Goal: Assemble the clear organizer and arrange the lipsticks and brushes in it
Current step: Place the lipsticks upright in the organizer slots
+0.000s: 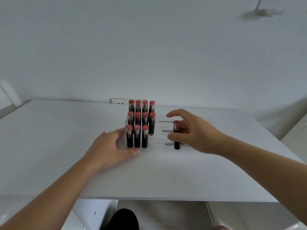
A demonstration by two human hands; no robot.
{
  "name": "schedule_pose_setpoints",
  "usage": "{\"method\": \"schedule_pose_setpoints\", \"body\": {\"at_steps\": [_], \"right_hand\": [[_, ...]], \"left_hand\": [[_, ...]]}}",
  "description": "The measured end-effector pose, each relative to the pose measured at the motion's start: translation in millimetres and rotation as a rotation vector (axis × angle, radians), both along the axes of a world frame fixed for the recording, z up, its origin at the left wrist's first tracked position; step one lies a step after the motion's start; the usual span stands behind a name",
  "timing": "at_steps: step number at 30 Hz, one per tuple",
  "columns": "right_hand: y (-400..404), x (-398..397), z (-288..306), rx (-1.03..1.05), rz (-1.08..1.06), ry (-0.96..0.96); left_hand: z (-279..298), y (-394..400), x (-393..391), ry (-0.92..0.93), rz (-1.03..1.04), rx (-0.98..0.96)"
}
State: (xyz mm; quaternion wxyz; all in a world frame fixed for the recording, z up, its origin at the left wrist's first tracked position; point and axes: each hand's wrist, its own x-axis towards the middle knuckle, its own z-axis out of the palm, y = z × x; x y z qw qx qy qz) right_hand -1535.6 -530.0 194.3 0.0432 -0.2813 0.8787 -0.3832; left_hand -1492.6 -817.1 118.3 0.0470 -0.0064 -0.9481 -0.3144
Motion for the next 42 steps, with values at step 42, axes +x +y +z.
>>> {"method": "schedule_pose_setpoints", "body": {"at_steps": [42], "right_hand": [[-36.5, 1.7, -40.4, -0.241, -0.038, 0.312]], "left_hand": [[-10.2, -3.8, -5.2, 0.048, -0.033, -0.011]]}}
